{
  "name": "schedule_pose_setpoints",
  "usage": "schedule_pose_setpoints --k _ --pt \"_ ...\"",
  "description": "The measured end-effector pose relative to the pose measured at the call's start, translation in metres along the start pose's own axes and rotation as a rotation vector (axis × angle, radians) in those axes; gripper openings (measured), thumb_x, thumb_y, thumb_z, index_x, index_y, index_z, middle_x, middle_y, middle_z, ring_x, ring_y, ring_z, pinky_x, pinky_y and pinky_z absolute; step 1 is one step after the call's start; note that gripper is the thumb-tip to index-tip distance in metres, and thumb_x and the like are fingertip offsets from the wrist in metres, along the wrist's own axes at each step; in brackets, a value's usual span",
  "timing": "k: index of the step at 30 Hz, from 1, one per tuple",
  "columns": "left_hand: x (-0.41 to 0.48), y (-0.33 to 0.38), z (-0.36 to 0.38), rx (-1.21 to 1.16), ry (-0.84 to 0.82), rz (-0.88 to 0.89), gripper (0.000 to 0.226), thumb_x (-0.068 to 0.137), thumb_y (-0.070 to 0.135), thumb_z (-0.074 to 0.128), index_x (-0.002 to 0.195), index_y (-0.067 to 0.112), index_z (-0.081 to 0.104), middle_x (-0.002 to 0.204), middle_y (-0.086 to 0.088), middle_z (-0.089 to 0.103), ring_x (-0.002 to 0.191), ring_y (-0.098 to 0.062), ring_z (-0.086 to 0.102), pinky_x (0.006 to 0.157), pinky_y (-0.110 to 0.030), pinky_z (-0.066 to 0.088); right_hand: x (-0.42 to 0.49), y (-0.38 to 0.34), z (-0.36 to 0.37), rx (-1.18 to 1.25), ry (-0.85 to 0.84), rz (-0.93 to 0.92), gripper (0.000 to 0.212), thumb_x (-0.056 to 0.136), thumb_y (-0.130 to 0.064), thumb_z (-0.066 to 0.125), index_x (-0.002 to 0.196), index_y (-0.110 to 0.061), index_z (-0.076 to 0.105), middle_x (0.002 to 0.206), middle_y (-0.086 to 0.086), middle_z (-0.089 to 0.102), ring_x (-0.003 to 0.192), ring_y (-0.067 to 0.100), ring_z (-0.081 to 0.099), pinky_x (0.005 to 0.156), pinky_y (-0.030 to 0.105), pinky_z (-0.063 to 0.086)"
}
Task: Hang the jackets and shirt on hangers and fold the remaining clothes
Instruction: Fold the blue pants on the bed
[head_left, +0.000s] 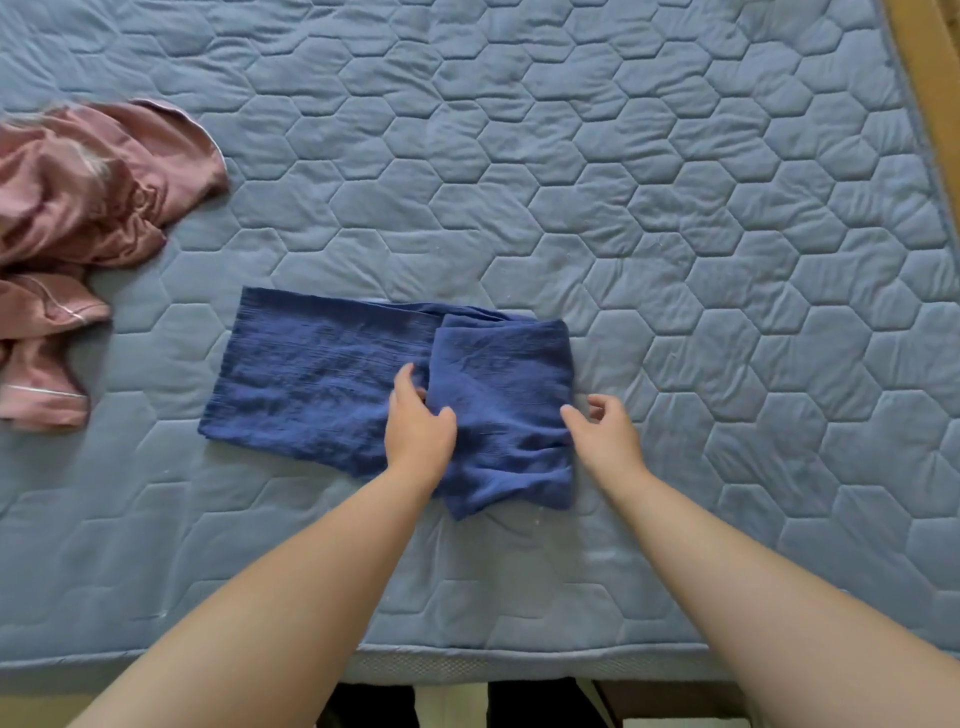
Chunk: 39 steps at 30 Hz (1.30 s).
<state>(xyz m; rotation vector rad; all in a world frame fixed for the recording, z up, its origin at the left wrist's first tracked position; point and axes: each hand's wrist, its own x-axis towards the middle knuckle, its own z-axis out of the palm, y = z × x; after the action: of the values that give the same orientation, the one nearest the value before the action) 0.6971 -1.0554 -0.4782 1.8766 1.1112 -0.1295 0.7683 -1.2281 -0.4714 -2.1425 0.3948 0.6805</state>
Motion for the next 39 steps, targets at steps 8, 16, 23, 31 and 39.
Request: schedule_pose_setpoints --k 8,16,23,31,39 --pt "0.019 -0.013 0.013 0.149 -0.011 0.105 0.056 0.089 0.023 0.058 0.141 0.014 0.037 0.138 -0.006 0.041 0.127 -0.025 0.039 0.103 -0.041 0.037 0.015 0.039 0.039 0.031 -0.255 0.168 0.096 0.036 -0.064 0.08 0.114 -0.011 0.063 0.108 0.001 0.07 0.099 0.017 0.067 0.094 0.036 0.052" --pt "0.075 0.032 0.007 0.034 -0.125 0.041 0.01 0.087 0.02 0.062 0.09 0.012 0.058 0.079 0.001 0.055 0.081 -0.018 0.051 0.055 -0.025 0.032 0.001 0.051 0.033 -0.375 -0.282 -0.027 0.054 0.066 -0.001 0.072 0.113 -0.006 0.045 0.106 0.009 0.058 0.097 0.026 0.059 0.075 0.034 0.051" --pt "0.05 0.011 0.004 -0.045 -0.221 0.025 0.052 0.093 0.022 0.058 0.139 0.015 0.035 0.13 0.0 0.053 0.105 -0.013 0.052 0.086 -0.023 0.038 -0.026 0.072 0.026 -0.4 -0.314 0.032 0.044 0.073 -0.019 0.075 0.105 -0.008 0.047 0.097 0.005 0.059 0.085 0.024 0.06 0.07 0.029 0.05" --pt "0.0 -0.05 0.003 0.017 -0.337 -0.238 0.027 0.082 0.035 0.07 0.096 0.012 0.065 0.099 -0.004 0.069 0.091 -0.024 0.064 0.082 -0.037 0.052 -0.037 0.078 0.036 0.438 -0.142 0.679 0.011 0.086 0.006 0.058 0.083 -0.005 0.055 0.074 0.011 0.056 0.063 0.019 0.054 0.038 0.023 0.048" --pt "-0.017 -0.067 0.002 -0.24 -0.367 -0.318 0.006 0.094 0.021 0.058 0.096 0.019 0.063 0.107 -0.005 0.067 0.103 -0.025 0.063 0.096 -0.045 0.049 -0.052 0.074 0.028 0.967 -0.101 0.866 0.02 0.098 0.0 0.044 0.08 -0.001 0.051 0.071 0.014 0.06 0.082 0.026 0.056 0.105 0.041 0.035"
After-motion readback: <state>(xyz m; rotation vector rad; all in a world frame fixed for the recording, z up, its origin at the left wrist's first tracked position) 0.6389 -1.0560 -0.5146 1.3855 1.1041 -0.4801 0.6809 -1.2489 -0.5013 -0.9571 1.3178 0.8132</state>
